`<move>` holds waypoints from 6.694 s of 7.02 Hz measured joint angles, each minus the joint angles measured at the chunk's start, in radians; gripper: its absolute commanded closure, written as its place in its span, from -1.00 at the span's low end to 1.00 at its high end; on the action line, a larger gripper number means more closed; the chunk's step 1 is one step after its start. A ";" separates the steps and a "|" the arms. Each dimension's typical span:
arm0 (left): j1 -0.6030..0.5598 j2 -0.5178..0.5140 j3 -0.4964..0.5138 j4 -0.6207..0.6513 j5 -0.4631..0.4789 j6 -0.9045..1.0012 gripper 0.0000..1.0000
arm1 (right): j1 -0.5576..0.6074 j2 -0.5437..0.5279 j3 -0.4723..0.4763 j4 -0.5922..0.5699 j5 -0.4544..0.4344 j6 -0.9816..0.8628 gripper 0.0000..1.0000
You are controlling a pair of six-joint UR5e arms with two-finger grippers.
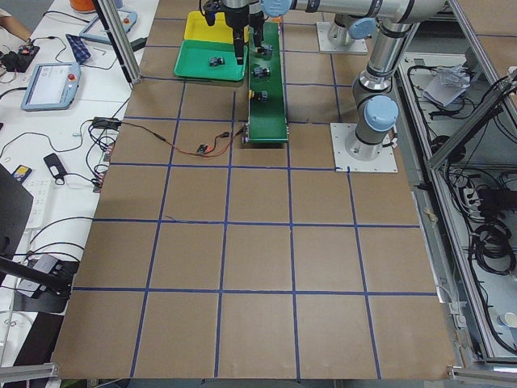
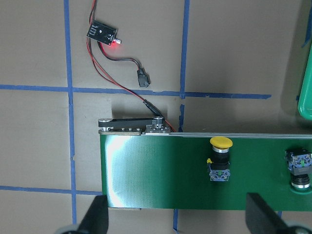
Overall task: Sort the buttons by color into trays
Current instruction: 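Grasp the yellow-capped button on the belt with the right gripper and lift, then carry the yellow button into the yellow tray and open the right gripper, then move the right gripper to the green-capped button on the belt and grasp it, then lift the green button into the green tray and open the right gripper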
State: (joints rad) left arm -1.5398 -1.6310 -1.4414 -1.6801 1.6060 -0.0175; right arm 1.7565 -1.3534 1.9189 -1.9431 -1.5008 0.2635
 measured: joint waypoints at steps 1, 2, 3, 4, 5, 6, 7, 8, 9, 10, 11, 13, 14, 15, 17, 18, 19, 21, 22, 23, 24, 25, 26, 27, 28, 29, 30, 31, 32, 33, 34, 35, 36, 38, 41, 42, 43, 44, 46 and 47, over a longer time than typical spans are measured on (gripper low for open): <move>0.000 -0.001 0.000 0.000 -0.002 0.000 -1.00 | -0.003 0.004 -0.001 0.006 -0.002 -0.002 1.00; 0.000 -0.002 0.001 0.001 -0.005 0.000 -1.00 | -0.009 0.004 -0.002 0.014 -0.003 -0.015 1.00; 0.000 -0.002 0.001 0.001 -0.006 -0.001 -1.00 | -0.016 0.002 -0.003 0.026 -0.008 -0.040 1.00; 0.000 -0.001 0.002 0.001 -0.008 -0.001 -1.00 | -0.026 -0.002 -0.007 0.035 -0.027 -0.067 1.00; 0.000 0.000 0.002 0.002 -0.009 -0.001 -1.00 | -0.034 -0.010 -0.016 0.037 -0.049 -0.082 1.00; 0.000 0.000 0.002 0.002 -0.009 -0.001 -1.00 | -0.062 -0.029 -0.054 0.037 -0.061 -0.089 1.00; 0.000 0.000 0.002 0.002 -0.009 -0.001 -1.00 | -0.122 -0.034 -0.117 0.037 -0.064 -0.099 1.00; 0.001 0.001 0.002 0.002 -0.009 -0.001 -1.00 | -0.191 -0.016 -0.177 0.029 -0.065 -0.127 1.00; 0.001 0.001 0.003 0.002 -0.008 0.000 -1.00 | -0.247 0.032 -0.230 0.000 -0.067 -0.169 1.00; 0.001 0.002 0.003 0.002 -0.009 0.000 -1.00 | -0.283 0.106 -0.279 -0.043 -0.069 -0.206 0.81; 0.001 0.004 0.002 0.002 -0.007 0.001 -1.00 | -0.303 0.176 -0.314 -0.086 -0.069 -0.240 -0.87; 0.000 0.005 0.001 0.001 -0.007 0.002 -1.00 | -0.329 0.237 -0.333 -0.141 -0.069 -0.283 -1.00; 0.000 0.004 0.001 0.001 -0.007 0.002 -1.00 | -0.335 0.237 -0.333 -0.144 -0.066 -0.289 -1.00; 0.000 0.004 0.001 0.002 -0.007 0.002 -1.00 | -0.338 0.218 -0.332 -0.123 -0.062 -0.290 -1.00; 0.000 0.005 0.002 0.002 -0.008 0.002 -1.00 | -0.331 0.061 -0.328 0.052 -0.046 -0.289 -1.00; 0.000 0.005 0.002 0.002 -0.009 0.002 -1.00 | -0.314 -0.054 -0.321 0.178 -0.022 -0.282 -1.00; 0.000 0.005 0.002 0.003 -0.009 0.002 -1.00 | -0.285 -0.145 -0.305 0.268 -0.008 -0.263 -1.00; 0.001 0.005 0.003 0.004 -0.009 0.002 -1.00 | -0.214 -0.207 -0.208 0.295 -0.002 -0.228 -1.00; 0.001 0.004 0.003 0.005 -0.009 0.002 -1.00 | -0.183 -0.204 -0.151 0.245 0.001 -0.223 -1.00; 0.001 0.004 0.004 0.006 -0.009 0.002 -1.00 | -0.151 -0.191 -0.110 0.184 0.003 -0.217 -1.00; 0.001 0.004 0.004 0.006 -0.009 0.002 -1.00 | -0.115 -0.171 -0.085 0.136 0.001 -0.204 -1.00; 0.001 0.004 0.004 0.006 -0.009 0.002 -1.00 | -0.085 -0.152 -0.072 0.112 -0.001 -0.187 -1.00; 0.001 0.004 0.004 0.006 -0.010 0.002 -1.00 | -0.071 -0.133 -0.060 0.097 0.002 -0.179 -1.00; 0.001 0.005 0.004 0.006 -0.010 0.002 -1.00 | -0.065 -0.115 -0.044 0.078 0.003 -0.176 -1.00; 0.001 0.005 0.003 0.006 -0.009 0.002 -1.00 | -0.061 -0.098 -0.030 0.059 0.004 -0.175 -1.00; 0.000 0.004 0.003 0.007 -0.009 0.002 -1.00 | -0.059 -0.079 -0.023 0.040 0.001 -0.175 -1.00; 0.000 0.003 0.002 0.006 -0.008 0.002 -1.00 | -0.059 -0.054 -0.021 0.027 -0.003 -0.175 -1.00; 0.000 0.001 0.002 0.006 -0.008 0.002 -1.00 | -0.059 -0.030 -0.020 0.019 -0.004 -0.175 -0.96; 0.000 0.001 0.002 0.007 -0.009 0.002 -1.00 | -0.058 -0.007 -0.020 0.015 -0.008 -0.173 0.21; 0.000 0.001 0.002 0.006 -0.009 0.002 -1.00 | -0.058 0.009 -0.020 0.015 -0.011 -0.169 0.89; 0.000 0.001 0.001 0.007 -0.009 0.002 -1.00 | -0.058 0.016 -0.020 0.019 -0.014 -0.166 1.00; -0.001 0.002 0.002 0.006 -0.009 0.002 -1.00 | -0.058 0.017 -0.020 0.025 -0.016 -0.166 1.00; -0.001 0.002 0.002 0.006 -0.009 0.002 -1.00 | -0.059 0.016 -0.021 0.028 -0.017 -0.165 1.00; -0.002 0.002 0.002 0.007 -0.010 0.002 -1.00 | -0.065 0.003 -0.028 0.030 -0.022 -0.164 1.00; -0.002 0.004 0.002 0.008 -0.011 0.002 -1.00 | -0.080 -0.007 -0.112 0.001 -0.079 -0.166 1.00; -0.002 0.005 0.001 0.007 -0.010 0.002 -1.00 | -0.082 0.026 -0.159 -0.043 -0.086 -0.165 1.00; -0.002 0.006 -0.002 0.007 -0.009 0.003 -1.00 | -0.082 0.072 -0.194 -0.104 -0.087 -0.164 1.00; -0.002 0.008 -0.003 0.007 -0.009 0.003 -1.00 | -0.082 0.124 -0.211 -0.169 -0.085 -0.165 -0.37; -0.001 0.010 -0.004 0.007 -0.009 0.004 -1.00 | -0.081 0.197 -0.220 -0.245 -0.084 -0.164 -1.00; -0.001 0.010 -0.003 0.006 -0.009 0.004 -1.00 | -0.084 0.199 -0.221 -0.251 -0.084 -0.165 -1.00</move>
State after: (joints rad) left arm -1.5412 -1.6206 -1.4439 -1.6736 1.5970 -0.0138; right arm 1.6724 -1.1544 1.6983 -2.1936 -1.5850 0.0987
